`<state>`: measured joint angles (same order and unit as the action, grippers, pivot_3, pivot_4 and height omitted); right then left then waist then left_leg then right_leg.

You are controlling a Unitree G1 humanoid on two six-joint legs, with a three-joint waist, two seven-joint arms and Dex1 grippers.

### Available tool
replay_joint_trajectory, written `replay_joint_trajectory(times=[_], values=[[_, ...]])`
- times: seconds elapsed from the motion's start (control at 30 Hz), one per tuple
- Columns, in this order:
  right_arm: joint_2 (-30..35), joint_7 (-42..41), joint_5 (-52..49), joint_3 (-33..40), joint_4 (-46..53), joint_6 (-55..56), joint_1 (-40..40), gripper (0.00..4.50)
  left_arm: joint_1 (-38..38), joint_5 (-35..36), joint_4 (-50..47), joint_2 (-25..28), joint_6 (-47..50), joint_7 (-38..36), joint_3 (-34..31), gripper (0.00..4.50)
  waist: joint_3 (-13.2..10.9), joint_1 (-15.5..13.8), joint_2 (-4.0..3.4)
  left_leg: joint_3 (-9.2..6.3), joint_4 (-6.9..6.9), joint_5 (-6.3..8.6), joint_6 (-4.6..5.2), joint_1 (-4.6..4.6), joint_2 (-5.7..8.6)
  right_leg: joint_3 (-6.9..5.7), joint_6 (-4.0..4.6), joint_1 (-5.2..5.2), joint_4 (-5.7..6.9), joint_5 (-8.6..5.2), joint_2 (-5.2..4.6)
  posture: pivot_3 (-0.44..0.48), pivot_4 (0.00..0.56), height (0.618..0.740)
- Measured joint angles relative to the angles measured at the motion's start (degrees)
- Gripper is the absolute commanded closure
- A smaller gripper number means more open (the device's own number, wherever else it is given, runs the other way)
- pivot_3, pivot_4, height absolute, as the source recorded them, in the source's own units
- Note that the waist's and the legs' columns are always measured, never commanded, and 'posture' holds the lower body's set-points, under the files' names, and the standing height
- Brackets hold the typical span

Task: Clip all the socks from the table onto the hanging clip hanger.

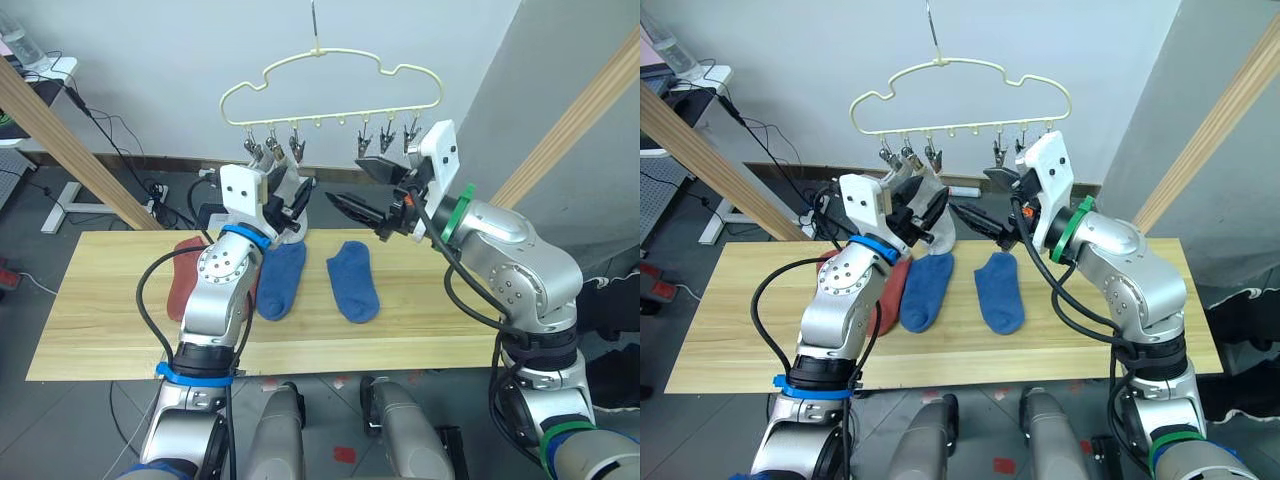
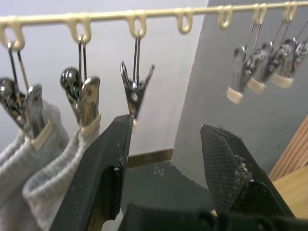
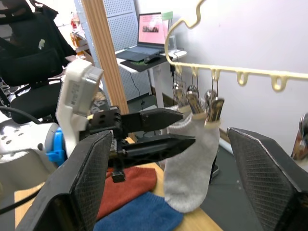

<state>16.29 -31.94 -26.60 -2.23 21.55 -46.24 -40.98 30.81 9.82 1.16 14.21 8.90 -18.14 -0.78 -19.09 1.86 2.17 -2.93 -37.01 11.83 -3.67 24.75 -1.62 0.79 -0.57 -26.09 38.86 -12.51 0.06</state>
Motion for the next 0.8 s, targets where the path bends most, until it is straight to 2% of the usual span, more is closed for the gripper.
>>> replay_joint_trajectory(times=[0.8], values=[[-0.6, 2.0, -1.6, -0.2, 0.7, 1.1, -2.0, 0.52, 8.2, -1.9, 16.7, -1.2, -8.7, 0.5, -1.9, 2.07, 0.0, 0.1, 0.01, -0.02, 0.01, -0.01, 0.01, 0.00, 0.00, -0.03, 0.00, 0.00, 0.01, 0.00, 0.01, -0.061, 0.301, 0.740]])
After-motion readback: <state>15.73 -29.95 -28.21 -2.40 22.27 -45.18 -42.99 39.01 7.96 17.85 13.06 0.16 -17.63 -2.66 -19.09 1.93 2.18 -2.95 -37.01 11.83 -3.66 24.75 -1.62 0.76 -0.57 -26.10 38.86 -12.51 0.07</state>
